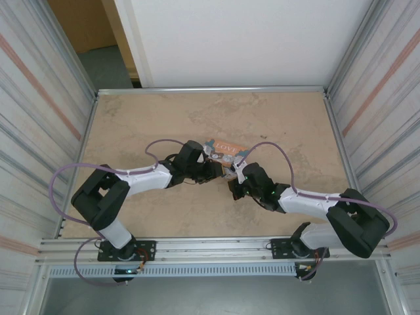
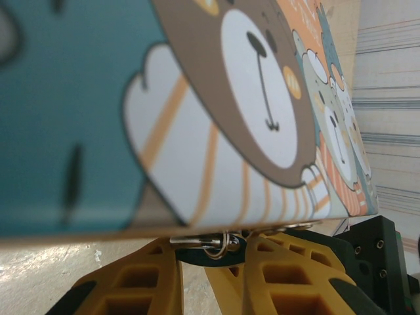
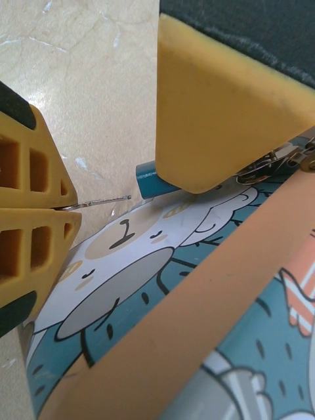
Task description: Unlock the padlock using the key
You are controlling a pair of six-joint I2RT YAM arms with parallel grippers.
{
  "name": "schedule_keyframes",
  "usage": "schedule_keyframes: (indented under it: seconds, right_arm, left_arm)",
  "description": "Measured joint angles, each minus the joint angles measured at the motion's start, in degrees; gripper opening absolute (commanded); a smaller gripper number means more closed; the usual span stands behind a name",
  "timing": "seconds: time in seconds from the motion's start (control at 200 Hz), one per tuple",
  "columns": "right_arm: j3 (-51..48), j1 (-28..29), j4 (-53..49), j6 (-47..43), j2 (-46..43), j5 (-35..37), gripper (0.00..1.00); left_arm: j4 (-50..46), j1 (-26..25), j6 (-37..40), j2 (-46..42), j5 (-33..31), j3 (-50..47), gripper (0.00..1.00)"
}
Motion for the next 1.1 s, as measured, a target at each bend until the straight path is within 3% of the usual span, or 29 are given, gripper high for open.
schedule_keyframes:
  seconds: [1.097]
  right_arm:
    - [0.0, 0.0, 1.1, 0.1, -1.8, 0.0, 0.00]
  left_arm:
    - [0.0, 0.2, -0.4, 0.0, 0.1, 0.3, 0.16]
